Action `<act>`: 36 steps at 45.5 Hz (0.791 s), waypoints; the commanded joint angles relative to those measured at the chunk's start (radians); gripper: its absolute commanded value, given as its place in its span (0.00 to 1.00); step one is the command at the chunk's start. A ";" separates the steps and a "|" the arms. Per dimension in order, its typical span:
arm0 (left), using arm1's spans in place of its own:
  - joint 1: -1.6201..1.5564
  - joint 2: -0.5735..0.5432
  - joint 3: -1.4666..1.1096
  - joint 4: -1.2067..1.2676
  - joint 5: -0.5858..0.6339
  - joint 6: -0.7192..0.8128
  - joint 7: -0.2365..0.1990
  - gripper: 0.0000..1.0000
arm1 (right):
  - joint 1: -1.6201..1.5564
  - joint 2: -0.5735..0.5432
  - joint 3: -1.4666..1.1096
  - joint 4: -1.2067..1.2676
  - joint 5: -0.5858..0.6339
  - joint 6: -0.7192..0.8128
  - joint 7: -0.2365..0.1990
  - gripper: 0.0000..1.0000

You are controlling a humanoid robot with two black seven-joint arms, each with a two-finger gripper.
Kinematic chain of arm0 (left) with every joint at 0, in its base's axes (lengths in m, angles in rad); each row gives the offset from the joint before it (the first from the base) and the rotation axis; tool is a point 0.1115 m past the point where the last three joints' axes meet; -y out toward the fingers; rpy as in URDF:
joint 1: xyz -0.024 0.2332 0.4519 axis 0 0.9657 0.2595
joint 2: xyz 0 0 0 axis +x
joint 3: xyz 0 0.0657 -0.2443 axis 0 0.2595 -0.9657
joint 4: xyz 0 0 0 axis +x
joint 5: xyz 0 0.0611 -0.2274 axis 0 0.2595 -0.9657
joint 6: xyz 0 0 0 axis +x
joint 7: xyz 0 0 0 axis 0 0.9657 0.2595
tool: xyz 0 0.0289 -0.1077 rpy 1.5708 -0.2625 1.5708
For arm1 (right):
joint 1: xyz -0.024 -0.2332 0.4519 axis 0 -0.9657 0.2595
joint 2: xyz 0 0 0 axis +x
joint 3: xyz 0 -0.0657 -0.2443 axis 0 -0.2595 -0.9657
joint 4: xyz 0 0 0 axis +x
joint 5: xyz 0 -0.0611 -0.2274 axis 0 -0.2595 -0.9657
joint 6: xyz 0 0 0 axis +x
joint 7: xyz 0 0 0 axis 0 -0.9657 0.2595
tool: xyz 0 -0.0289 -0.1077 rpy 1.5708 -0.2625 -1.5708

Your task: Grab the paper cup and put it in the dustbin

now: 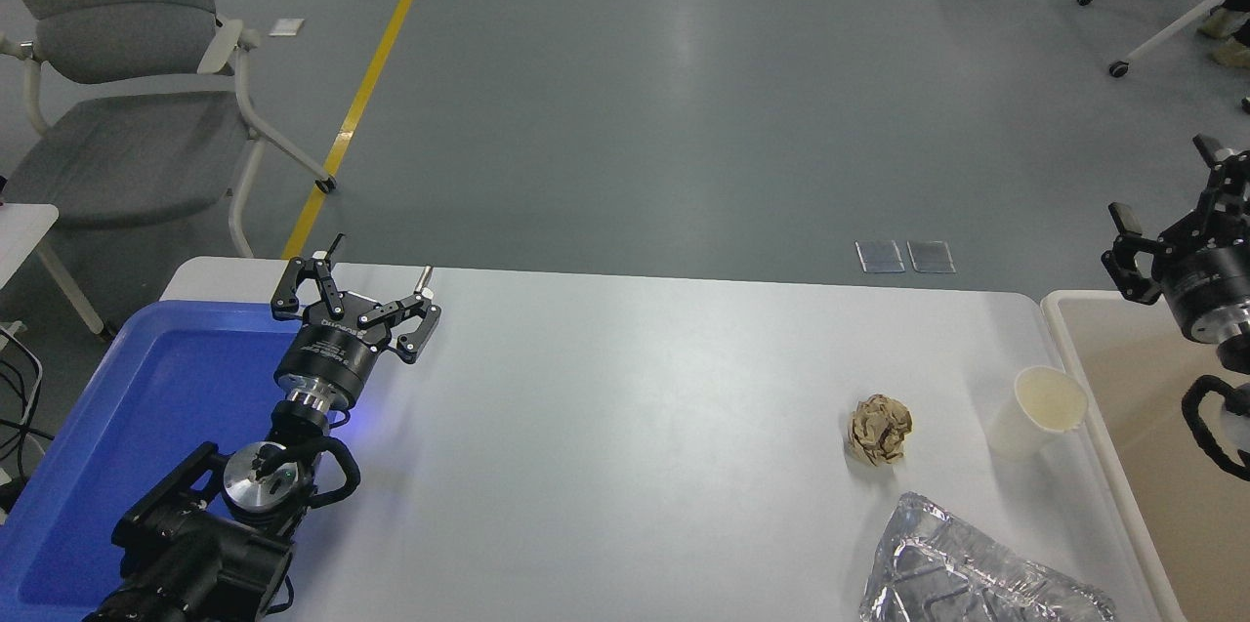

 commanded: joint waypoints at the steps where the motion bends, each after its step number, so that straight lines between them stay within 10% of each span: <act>1: 0.000 0.000 0.000 0.000 0.000 0.000 0.000 0.99 | 0.016 0.024 -0.006 0.002 0.033 -0.013 0.000 1.00; 36: 0.000 0.001 0.000 0.000 0.000 0.000 0.000 0.99 | 0.051 0.055 -0.009 -0.019 0.039 -0.071 0.000 1.00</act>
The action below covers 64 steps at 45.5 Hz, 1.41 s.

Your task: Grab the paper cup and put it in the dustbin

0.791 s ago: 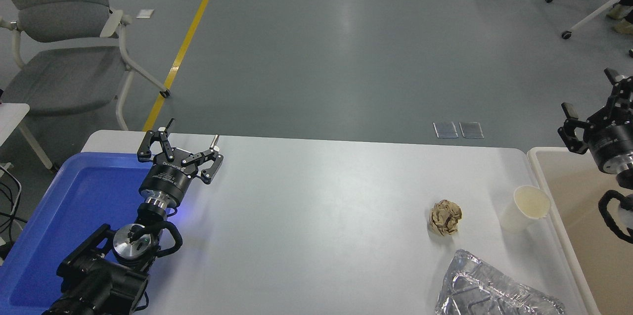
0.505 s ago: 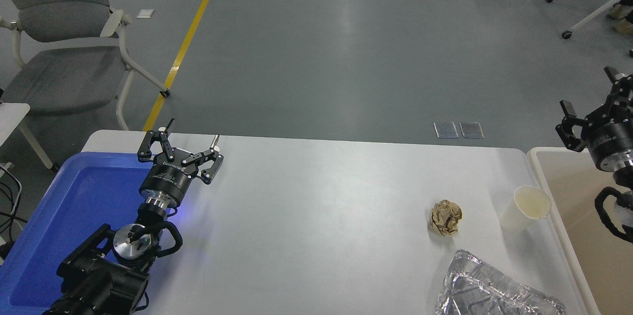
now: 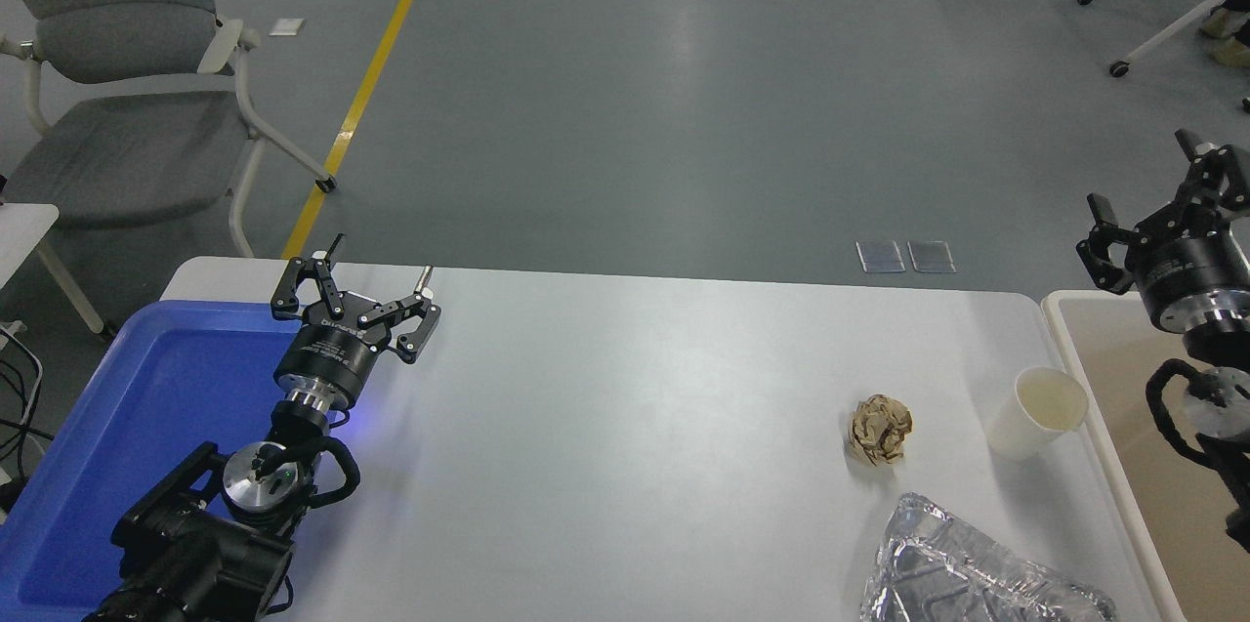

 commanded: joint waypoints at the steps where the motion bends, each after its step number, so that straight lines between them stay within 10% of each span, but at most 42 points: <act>1: 0.000 0.000 0.000 0.000 0.000 0.000 0.000 0.99 | 0.020 0.000 0.002 -0.014 0.001 -0.031 0.000 1.00; 27: 0.000 0.000 0.000 0.000 0.000 0.000 0.000 0.99 | -0.018 -0.333 -0.202 0.022 0.087 -0.045 -0.001 1.00; 47: 0.000 0.000 0.000 0.000 0.000 0.000 0.000 0.99 | 0.365 -0.729 -0.997 0.142 0.060 -0.031 -0.029 1.00; 64: 0.000 0.000 0.000 0.000 0.000 0.000 0.000 0.99 | 0.866 -0.611 -1.621 0.162 -0.298 -0.027 -0.055 1.00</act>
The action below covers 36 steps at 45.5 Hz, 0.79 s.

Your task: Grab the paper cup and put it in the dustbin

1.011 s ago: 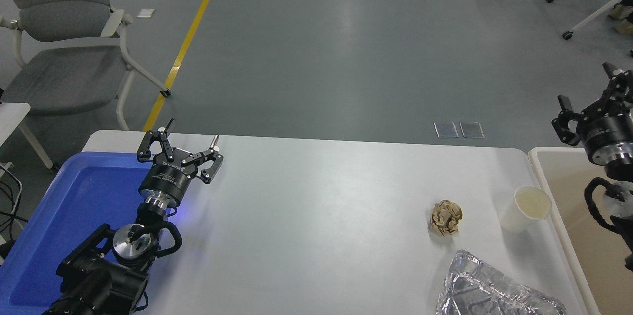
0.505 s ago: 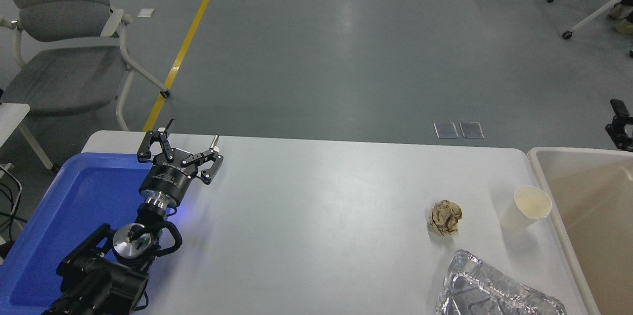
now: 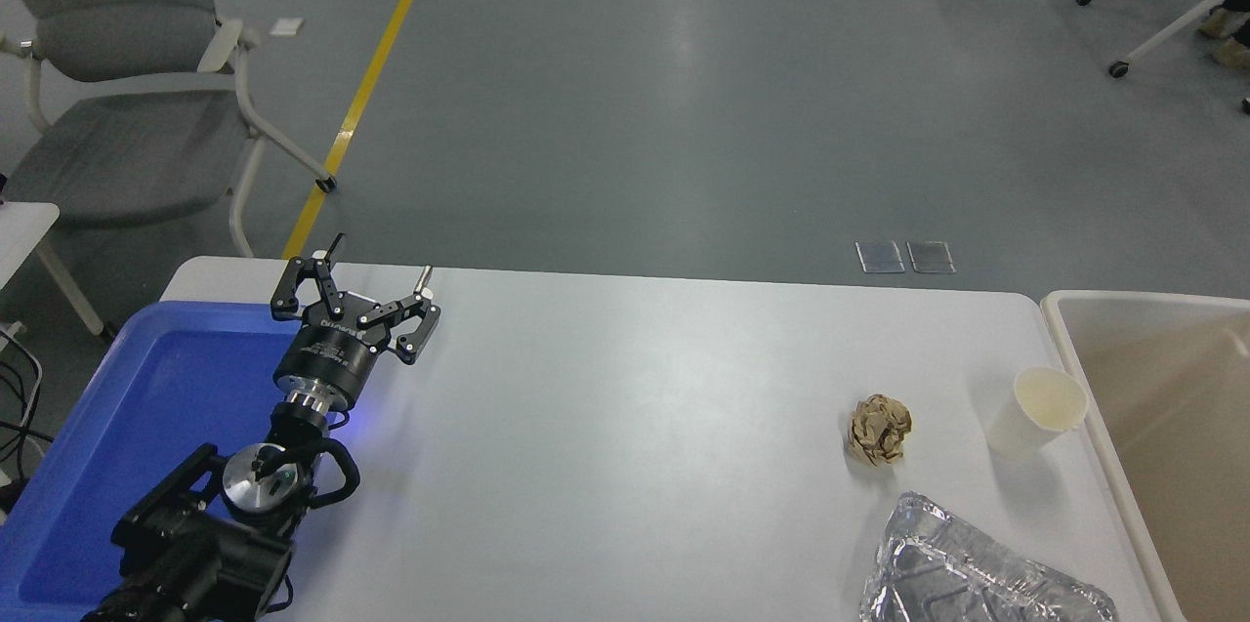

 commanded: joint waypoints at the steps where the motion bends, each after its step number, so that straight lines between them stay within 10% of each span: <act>1: 0.000 0.000 0.000 0.000 0.000 0.000 0.000 0.99 | 0.292 0.074 -0.398 0.007 -0.209 0.004 -0.010 1.00; 22: 0.000 0.000 0.000 0.000 0.000 0.000 0.000 0.99 | 0.593 0.550 -1.085 -0.060 -0.252 0.003 -0.002 1.00; 36: 0.000 0.000 0.000 0.000 0.000 0.000 0.001 0.99 | 0.769 0.622 -1.227 0.226 -0.295 0.027 -0.002 1.00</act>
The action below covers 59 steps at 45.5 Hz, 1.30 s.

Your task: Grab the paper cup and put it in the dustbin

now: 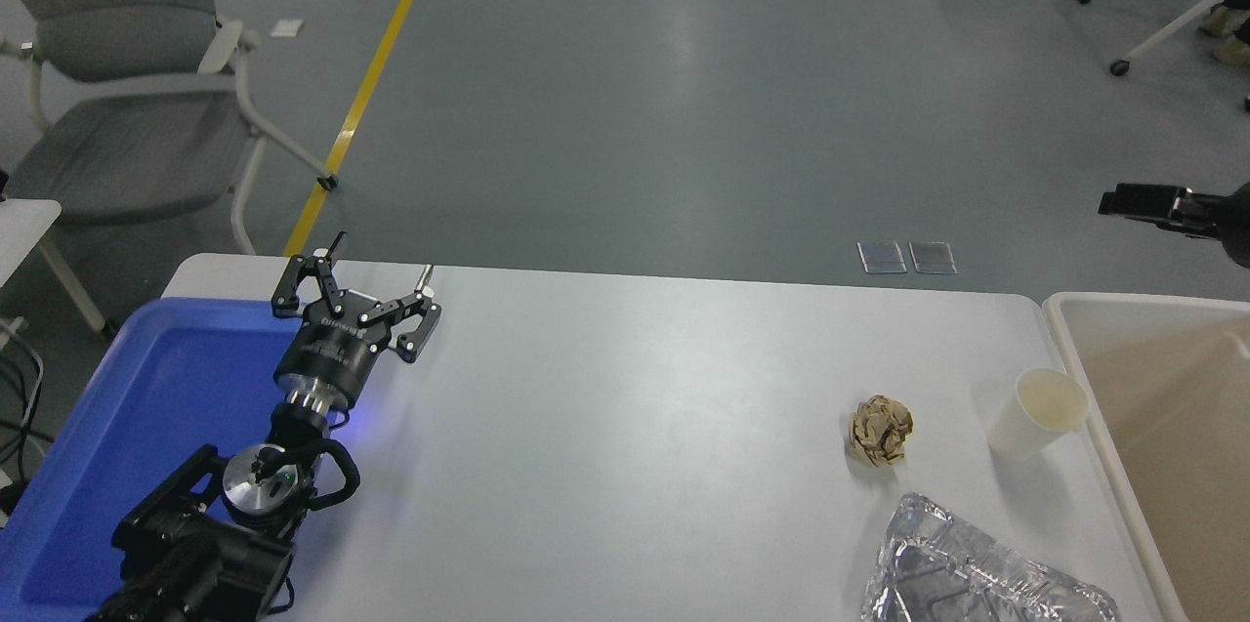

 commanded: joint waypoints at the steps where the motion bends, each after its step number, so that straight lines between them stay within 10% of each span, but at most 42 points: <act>1: 0.000 0.000 0.000 0.000 0.000 0.000 0.001 0.99 | 0.150 0.075 -0.135 0.209 -0.042 0.029 0.002 1.00; 59: 0.000 0.000 0.000 0.000 0.000 0.000 -0.001 0.99 | -0.315 0.086 -0.109 -0.013 0.210 -0.118 -0.008 1.00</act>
